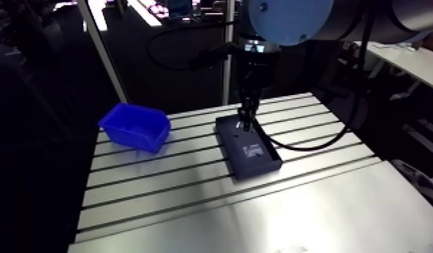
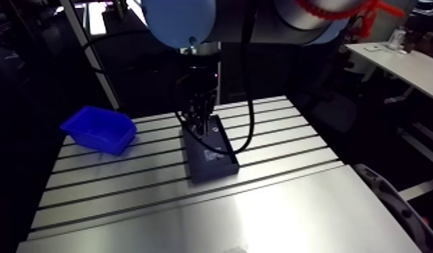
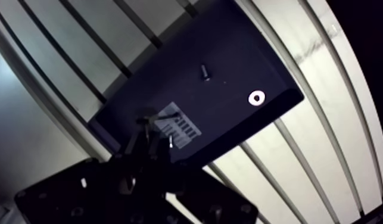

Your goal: Pick up the M10 bolt from the tray and put it into the blue bin.

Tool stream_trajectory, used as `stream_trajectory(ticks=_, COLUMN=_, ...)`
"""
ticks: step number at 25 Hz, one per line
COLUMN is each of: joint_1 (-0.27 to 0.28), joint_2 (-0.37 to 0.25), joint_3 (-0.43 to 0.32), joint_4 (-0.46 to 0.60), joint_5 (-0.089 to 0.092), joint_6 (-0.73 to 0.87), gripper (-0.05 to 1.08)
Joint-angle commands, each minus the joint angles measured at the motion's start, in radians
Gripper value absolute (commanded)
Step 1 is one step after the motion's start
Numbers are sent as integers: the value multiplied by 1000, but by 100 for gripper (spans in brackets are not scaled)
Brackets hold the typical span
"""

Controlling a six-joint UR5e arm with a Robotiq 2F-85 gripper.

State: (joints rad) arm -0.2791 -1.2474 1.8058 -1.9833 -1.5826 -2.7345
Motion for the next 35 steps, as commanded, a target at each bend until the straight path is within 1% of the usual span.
stream_trajectory(ticks=1, joint_1=11, joint_2=-34, joint_3=-1, joint_4=16, joint_5=0, joint_6=-55, gripper=107)
stream_trajectory(ticks=5, joint_1=30, joint_2=-56, joint_3=-10, joint_4=22, joint_5=5, joint_6=-57, gripper=107)
stream_trajectory(ticks=7, joint_1=37, joint_2=-63, joint_3=-19, joint_4=44, joint_5=8, joint_6=-52, gripper=107)
stream_trajectory(ticks=12, joint_1=61, joint_2=-72, joint_3=-49, joint_4=74, joint_5=22, joint_6=-43, gripper=107)
stream_trajectory(ticks=14, joint_1=72, joint_2=-74, joint_3=-58, joint_4=83, joint_5=23, joint_6=-41, gripper=107)
stream_trajectory(ticks=17, joint_1=80, joint_2=-74, joint_3=-78, joint_4=105, joint_5=46, joint_6=-18, gripper=107)
stream_trajectory(ticks=18, joint_1=83, joint_2=-74, joint_3=-81, joint_4=108, joint_5=51, joint_6=-6, gripper=107)
stream_trajectory(ticks=20, joint_1=87, joint_2=-79, joint_3=-82, joint_4=108, joint_5=66, joint_6=31, gripper=107)
stream_trajectory(ticks=22, joint_1=95, joint_2=-83, joint_3=-85, joint_4=110, joint_5=74, joint_6=63, gripper=107)
stream_trajectory(ticks=25, joint_1=101, joint_2=-83, joint_3=-90, joint_4=111, joint_5=74, joint_6=124, gripper=107)
stream_trajectory(ticks=31, joint_1=135, joint_2=-85, joint_3=-102, joint_4=117, joint_5=74, joint_6=272, gripper=108)
stream_trajectory(ticks=32, joint_1=141, joint_2=-88, joint_3=-107, joint_4=117, joint_5=66, joint_6=304, gripper=108)
stream_trajectory(ticks=35, joint_1=173, joint_2=-89, joint_3=-124, joint_4=125, joint_5=59, joint_6=425, gripper=108)
